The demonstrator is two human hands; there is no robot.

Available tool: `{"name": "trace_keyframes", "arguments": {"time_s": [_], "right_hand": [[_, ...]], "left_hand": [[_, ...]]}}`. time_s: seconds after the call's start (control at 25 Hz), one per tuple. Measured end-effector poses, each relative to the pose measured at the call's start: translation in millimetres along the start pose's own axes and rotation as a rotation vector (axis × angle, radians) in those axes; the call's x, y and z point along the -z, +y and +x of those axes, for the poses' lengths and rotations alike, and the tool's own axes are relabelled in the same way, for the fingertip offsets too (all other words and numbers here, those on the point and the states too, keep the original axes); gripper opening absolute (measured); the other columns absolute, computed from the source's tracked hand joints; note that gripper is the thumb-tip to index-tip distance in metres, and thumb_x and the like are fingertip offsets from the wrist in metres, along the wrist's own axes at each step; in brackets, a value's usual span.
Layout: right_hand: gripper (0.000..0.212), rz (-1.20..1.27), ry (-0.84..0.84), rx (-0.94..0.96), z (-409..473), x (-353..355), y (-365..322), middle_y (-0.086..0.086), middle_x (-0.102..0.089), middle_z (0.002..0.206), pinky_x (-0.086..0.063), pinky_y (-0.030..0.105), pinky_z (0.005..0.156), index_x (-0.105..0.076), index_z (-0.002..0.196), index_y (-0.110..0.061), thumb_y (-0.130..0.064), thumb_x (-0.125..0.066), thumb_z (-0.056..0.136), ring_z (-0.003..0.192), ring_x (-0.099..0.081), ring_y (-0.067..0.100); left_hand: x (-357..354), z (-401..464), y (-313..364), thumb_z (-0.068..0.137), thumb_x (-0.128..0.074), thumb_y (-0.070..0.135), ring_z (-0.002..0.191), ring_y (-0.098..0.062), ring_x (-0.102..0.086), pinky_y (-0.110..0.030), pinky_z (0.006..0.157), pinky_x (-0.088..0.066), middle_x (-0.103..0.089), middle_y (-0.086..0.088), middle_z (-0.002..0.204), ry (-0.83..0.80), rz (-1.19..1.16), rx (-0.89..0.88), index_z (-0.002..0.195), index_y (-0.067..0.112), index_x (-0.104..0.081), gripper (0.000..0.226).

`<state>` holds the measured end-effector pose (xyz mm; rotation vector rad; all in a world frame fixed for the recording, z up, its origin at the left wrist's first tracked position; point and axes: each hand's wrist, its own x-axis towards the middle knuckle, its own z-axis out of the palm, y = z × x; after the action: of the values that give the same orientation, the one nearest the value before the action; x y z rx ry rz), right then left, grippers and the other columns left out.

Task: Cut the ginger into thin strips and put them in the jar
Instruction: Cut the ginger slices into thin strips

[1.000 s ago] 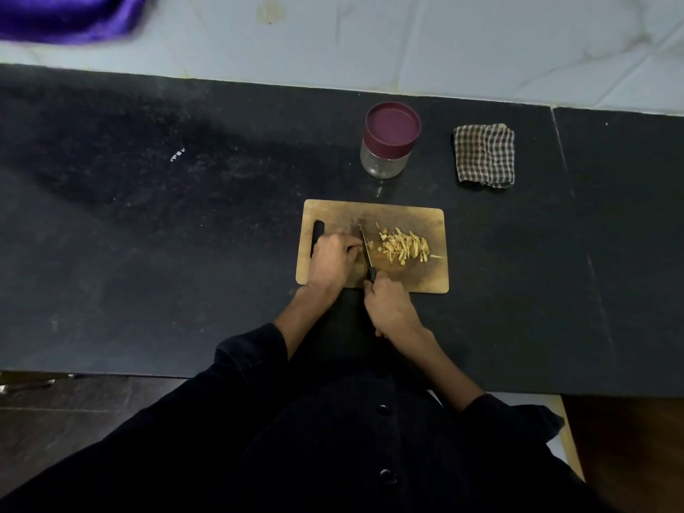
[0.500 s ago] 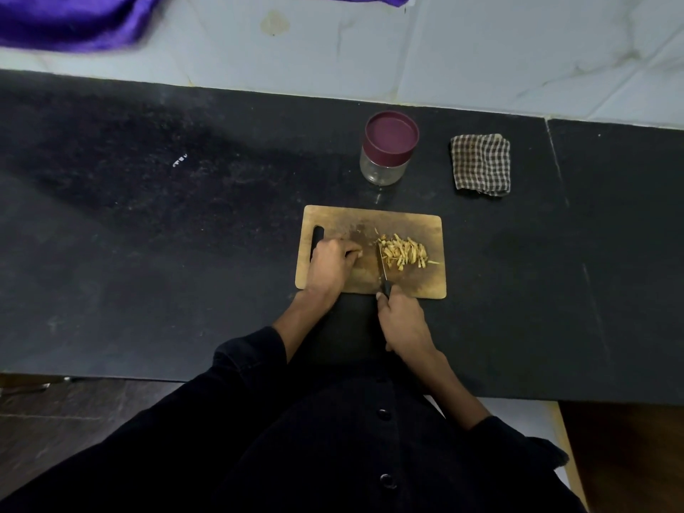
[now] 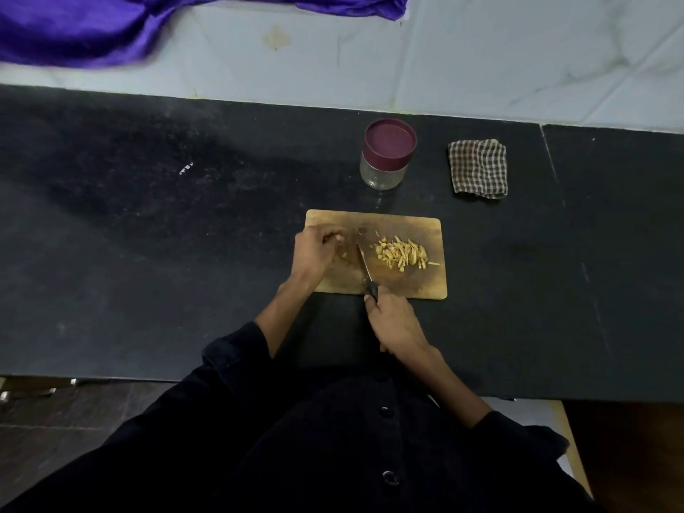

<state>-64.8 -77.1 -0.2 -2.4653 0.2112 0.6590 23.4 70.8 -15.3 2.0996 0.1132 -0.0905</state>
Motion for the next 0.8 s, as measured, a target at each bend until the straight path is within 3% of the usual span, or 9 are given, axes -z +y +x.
{"name": "trace_keyframes", "arguments": {"time_s": [0.08,0.2,0.28,0.44,0.52,0.64,0.8], "right_hand": [[0.030,-0.032,-0.019,0.042,2,-5,-7,0.012,-0.065,0.100,-0.056,0.043,0.073,-0.053,0.113,-0.010,-0.034,-0.038,0.104,0.081,-0.067,0.032],[0.030,-0.081,-0.037,0.068,3,-8,-11,0.014,-0.065,0.106,-0.054,0.044,0.078,-0.053,0.113,-0.008,-0.033,-0.038,0.104,0.091,-0.066,0.034],[0.030,-0.093,-0.012,0.033,3,-5,-6,0.014,-0.064,0.108,-0.052,0.041,0.078,-0.053,0.115,-0.008,-0.032,-0.039,0.104,0.095,-0.065,0.034],[0.029,-0.045,0.058,-0.054,0,10,11,0.011,-0.066,0.099,-0.057,0.048,0.076,-0.052,0.113,-0.011,-0.035,-0.038,0.104,0.079,-0.069,0.032],[0.028,-0.044,0.116,-0.050,-4,15,20,0.012,-0.067,0.102,-0.053,0.042,0.075,-0.052,0.116,-0.011,-0.034,-0.039,0.104,0.089,-0.067,0.034],[0.030,-0.082,0.212,-0.012,-12,22,28,0.011,-0.066,0.103,-0.042,0.035,0.071,-0.052,0.120,-0.013,-0.036,-0.041,0.104,0.097,-0.064,0.034],[0.033,-0.093,0.272,0.020,-15,29,33,0.005,-0.067,0.098,-0.050,0.039,0.076,-0.054,0.117,-0.018,-0.045,-0.041,0.102,0.093,-0.065,0.028]], "left_hand": [[7,1,-3,0.093,-0.053,0.000,0.067,-0.009,-0.065,-0.017,0.062,-0.053,-0.073,-0.006,0.100,0.011,-0.007,0.029,0.109,0.007,-0.071,0.024],[9,0,-4,0.094,-0.053,0.001,0.083,-0.026,-0.068,-0.019,0.064,-0.053,-0.072,-0.008,0.102,0.007,-0.016,0.054,0.111,0.005,-0.070,0.024],[9,-2,-2,0.094,-0.055,0.003,0.085,-0.024,-0.069,-0.029,0.072,-0.057,-0.072,-0.006,0.103,-0.009,-0.005,0.045,0.111,0.007,-0.070,0.023],[2,-5,1,0.094,-0.056,0.007,0.090,-0.020,-0.068,-0.035,0.080,-0.058,-0.071,-0.004,0.109,-0.057,-0.012,0.042,0.113,0.009,-0.069,0.023],[-1,-7,4,0.094,-0.057,0.008,0.094,-0.019,-0.067,-0.029,0.081,-0.057,-0.070,-0.005,0.111,-0.062,0.004,0.016,0.114,0.009,-0.069,0.023],[-2,-10,12,0.094,-0.057,0.005,0.092,-0.005,-0.061,-0.012,0.078,-0.050,-0.069,-0.004,0.113,-0.075,0.085,-0.071,0.116,0.008,-0.067,0.025],[-6,-20,22,0.092,-0.055,0.001,0.103,-0.007,-0.058,-0.013,0.088,-0.046,-0.061,-0.004,0.123,-0.090,0.172,-0.213,0.121,0.010,-0.064,0.032]]}}
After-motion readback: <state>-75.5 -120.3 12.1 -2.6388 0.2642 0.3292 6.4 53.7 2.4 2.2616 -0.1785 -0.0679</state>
